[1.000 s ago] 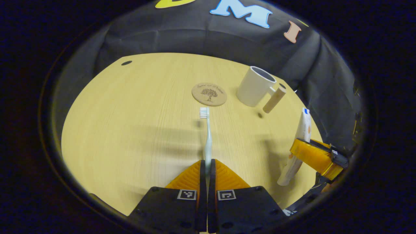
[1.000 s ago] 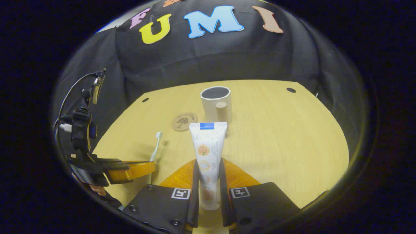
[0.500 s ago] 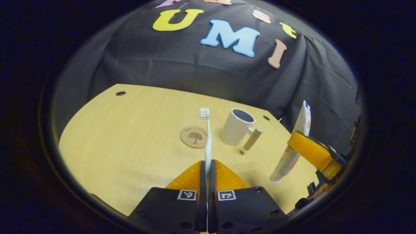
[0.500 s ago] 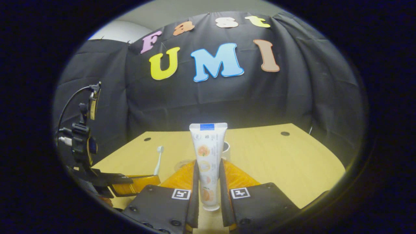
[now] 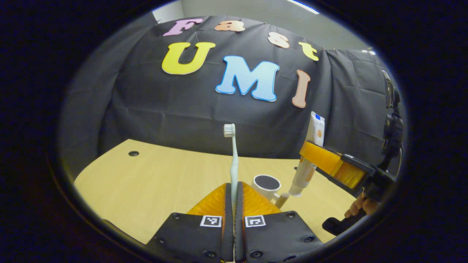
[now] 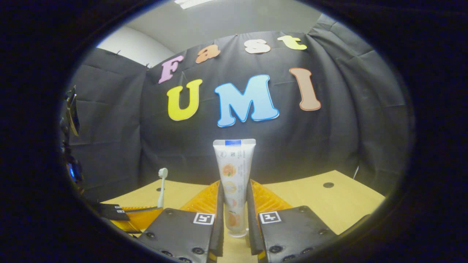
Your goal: Put the toothbrush and toothpaste on the desktop into the cup, then pick up the cup and place it on the coaster on the desktop.
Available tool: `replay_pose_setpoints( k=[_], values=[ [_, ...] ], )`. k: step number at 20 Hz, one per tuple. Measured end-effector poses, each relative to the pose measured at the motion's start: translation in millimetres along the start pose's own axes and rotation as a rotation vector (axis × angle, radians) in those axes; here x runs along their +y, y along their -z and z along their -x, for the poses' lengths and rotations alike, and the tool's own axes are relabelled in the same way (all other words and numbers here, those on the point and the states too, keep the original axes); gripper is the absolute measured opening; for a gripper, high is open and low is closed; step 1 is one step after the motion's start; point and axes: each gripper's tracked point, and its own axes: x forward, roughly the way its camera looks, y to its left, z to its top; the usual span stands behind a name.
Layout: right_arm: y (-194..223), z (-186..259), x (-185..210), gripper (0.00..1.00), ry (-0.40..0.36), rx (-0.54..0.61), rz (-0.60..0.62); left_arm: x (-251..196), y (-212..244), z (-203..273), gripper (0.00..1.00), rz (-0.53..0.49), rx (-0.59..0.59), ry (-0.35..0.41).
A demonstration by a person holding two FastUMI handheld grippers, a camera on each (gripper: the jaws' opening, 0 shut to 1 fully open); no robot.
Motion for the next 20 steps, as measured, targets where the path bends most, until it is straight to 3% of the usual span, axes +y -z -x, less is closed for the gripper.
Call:
replay_pose_setpoints(
  k=[6,9,10,12,13,15,19,20],
  values=[
    [18.5,-52.6,-19.2,0.31,0.033,-0.027,-0.015,-6.3,-5.6,-14.8,0.08,0.008,-0.113,0.015],
    [43.5,-66.1,-18.0,0.31,0.031,0.019,-0.016,-6.2,-11.7,-24.4,0.08,-0.008,-0.134,0.007],
    [51.9,-69.5,-17.3,0.26,0.035,0.040,-0.012,-5.4,-13.2,-27.3,0.08,-0.018,-0.141,0.010],
    [65.7,-72.5,-15.9,0.31,0.039,0.074,-0.003,-4.7,-15.0,-31.4,0.07,-0.028,-0.147,0.014],
    [73.8,-72.2,-15.9,0.26,0.046,0.095,0.003,-4.0,-15.8,-33.3,0.07,-0.029,-0.148,0.015],
    [89.0,-71.3,-17.7,0.34,0.063,0.141,0.008,-5.3,-16.7,-39.0,0.07,-0.035,-0.145,0.018],
    [99.6,-69.2,-20.7,0.40,0.080,0.195,-0.001,-8.1,-8.6,-45.2,0.08,-0.050,-0.127,0.025],
    [99.1,-65.2,-20.9,0.46,0.079,0.204,-0.002,-9.1,-6.3,-46.9,0.08,-0.049,-0.119,0.027]
  ],
)
